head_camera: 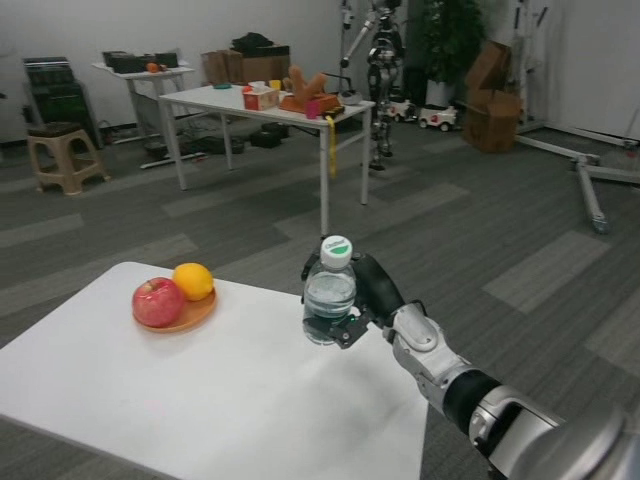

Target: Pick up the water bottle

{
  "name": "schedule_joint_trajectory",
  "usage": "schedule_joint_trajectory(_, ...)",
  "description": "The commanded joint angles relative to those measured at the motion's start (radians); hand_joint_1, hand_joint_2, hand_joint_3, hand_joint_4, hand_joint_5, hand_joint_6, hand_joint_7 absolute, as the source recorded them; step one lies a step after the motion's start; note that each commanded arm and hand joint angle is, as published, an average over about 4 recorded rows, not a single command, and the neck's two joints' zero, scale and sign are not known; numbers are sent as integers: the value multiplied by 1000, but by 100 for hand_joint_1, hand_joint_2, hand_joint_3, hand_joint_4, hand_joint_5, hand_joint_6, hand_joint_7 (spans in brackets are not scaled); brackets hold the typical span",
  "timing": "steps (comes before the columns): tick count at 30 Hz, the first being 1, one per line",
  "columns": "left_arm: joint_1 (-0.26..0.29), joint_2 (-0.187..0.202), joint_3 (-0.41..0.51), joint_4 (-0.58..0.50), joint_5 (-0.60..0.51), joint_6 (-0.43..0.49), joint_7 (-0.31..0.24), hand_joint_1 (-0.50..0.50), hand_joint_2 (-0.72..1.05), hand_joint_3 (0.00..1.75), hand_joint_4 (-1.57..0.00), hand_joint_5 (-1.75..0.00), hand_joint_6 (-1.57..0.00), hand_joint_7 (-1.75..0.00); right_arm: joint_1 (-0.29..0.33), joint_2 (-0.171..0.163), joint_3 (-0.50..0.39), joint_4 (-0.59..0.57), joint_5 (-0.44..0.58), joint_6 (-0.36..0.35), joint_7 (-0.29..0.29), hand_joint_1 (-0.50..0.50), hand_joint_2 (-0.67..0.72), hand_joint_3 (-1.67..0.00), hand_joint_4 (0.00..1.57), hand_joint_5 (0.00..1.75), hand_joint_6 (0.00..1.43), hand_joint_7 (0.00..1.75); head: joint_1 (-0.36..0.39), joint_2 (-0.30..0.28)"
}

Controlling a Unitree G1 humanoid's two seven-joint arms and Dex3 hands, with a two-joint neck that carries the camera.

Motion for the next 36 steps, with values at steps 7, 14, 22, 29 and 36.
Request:
schedule_joint_trajectory(7, 9, 13, 8, -47, 55, -7, 3, -48, -72, 9, 0, 0, 0, 0, -35, -24, -22, -74, 9, -10, -36, -42, -60, -135, 79, 136, 76, 154, 191, -1)
schedule_joint_trajectory(14, -18, 24, 28, -82, 173, -5, 14, -48, -72, 9, 0, 0, 0, 0, -38, -23, -17, -90, 9, -10, -47, -42, -60, -135, 80, 136, 77, 154, 170, -7)
schedule_joint_trajectory(22, -39, 32, 38, -91, 218, -4, 14, -48, -72, 9, 0, 0, 0, 0, -40, -28, -19, -101, 9, -10, -52, -42, -60, -127, 80, 136, 80, 154, 159, -1)
schedule_joint_trajectory(29, -75, 42, 61, -96, 266, -5, 16, -48, -72, 9, 0, 0, 0, 0, -40, -32, -16, -101, 9, -9, -53, -42, -60, -127, 80, 136, 80, 154, 158, 4)
schedule_joint_trajectory(36, -110, 53, 89, -95, 353, 26, 22, -48, -72, 9, 0, 0, 0, 0, -38, -33, -15, -101, 9, -9, -53, -42, -60, -127, 80, 136, 80, 154, 157, 5)
